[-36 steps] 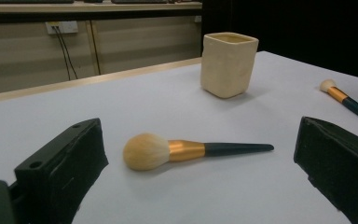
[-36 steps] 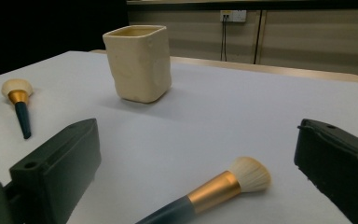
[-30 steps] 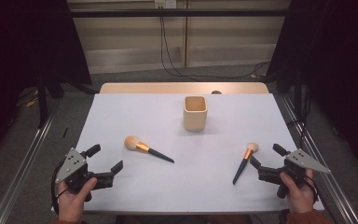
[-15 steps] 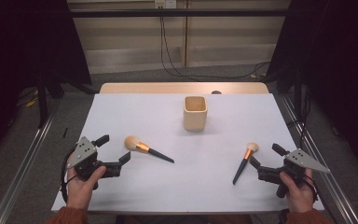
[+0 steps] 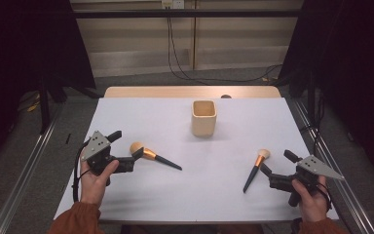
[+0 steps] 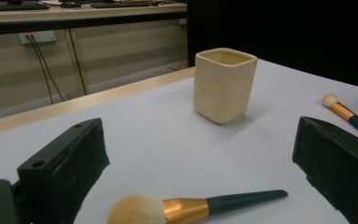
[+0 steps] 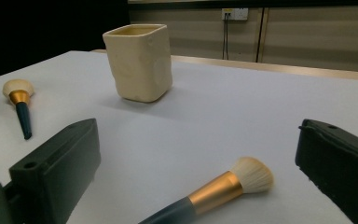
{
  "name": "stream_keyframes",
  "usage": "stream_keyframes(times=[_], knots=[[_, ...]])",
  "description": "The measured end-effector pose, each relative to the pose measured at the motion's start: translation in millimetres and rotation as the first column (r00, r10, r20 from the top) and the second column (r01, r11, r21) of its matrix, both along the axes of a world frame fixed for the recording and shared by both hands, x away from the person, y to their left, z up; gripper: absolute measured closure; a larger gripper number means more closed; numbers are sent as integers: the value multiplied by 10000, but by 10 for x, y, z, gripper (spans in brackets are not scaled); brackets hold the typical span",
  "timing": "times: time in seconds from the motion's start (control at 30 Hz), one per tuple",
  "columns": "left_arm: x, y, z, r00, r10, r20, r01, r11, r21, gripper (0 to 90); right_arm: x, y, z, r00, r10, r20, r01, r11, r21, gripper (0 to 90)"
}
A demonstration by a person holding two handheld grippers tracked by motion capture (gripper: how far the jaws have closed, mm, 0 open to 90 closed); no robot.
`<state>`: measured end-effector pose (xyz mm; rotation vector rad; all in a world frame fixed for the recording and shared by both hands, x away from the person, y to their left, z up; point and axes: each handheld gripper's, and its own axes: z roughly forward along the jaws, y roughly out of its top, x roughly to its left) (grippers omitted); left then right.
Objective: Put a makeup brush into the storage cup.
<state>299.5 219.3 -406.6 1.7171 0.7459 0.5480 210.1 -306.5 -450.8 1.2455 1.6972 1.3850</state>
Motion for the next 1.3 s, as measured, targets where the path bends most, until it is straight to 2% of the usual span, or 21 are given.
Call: stream_keyframes(times=[0.17, 0.37, 0.47, 0.63, 0.67, 0.8, 0.87, 1.0, 1.07, 1.3], knots=[[50, -27, 45, 10000, -96, 7, 96, 9999, -28, 28, 1, -1, -1, 10000, -10, -14, 10, 10000, 24, 0], [182, -51, 136, 9998, -150, 120, 149, 9999, 82, 28, 0, 4, 0, 10000, 12, 8, -12, 10000, 21, 0], [242, -61, 160, 9998, -149, 122, 150, 9998, -97, 28, 5, 4, -3, 10000, 12, -7, -11, 10000, 40, 0], [351, -104, 178, 9996, -185, 212, 187, 9998, -100, 27, 5, 3, -4, 10000, 30, -3, -30, 10000, 9, 0], [414, -118, 191, 9994, -246, 230, 250, 9995, -187, 27, 6, 5, -4, 10000, 39, -21, -39, 10000, 24, 0], [496, -149, 215, 9995, -230, 213, 229, 9997, 91, 27, 3, 7, -4, 10000, 61, 4, -61, 10000, -1, 0], [560, -162, 205, 9994, -296, 163, 296, 9996, 21, 27, 3, 2, -5, 10000, 49, -9, -49, 10000, 0, 0], [639, -156, 152, 9994, -352, -38, 352, 9993, 158, 27, 2, 0, -6, 10000, 61, -43, -61, 10000, 10, 0], [734, -144, 86, 9987, -317, -396, 325, 9993, 194, 27, 3, 4, -7, 10000, 92, -38, -92, 10000, 1, 0], [858, -131, 51, 9964, -308, -790, 357, 9974, 620, 27, 6, 7, -7, 9999, 97, -53, -97, 10000, -8, 0]])
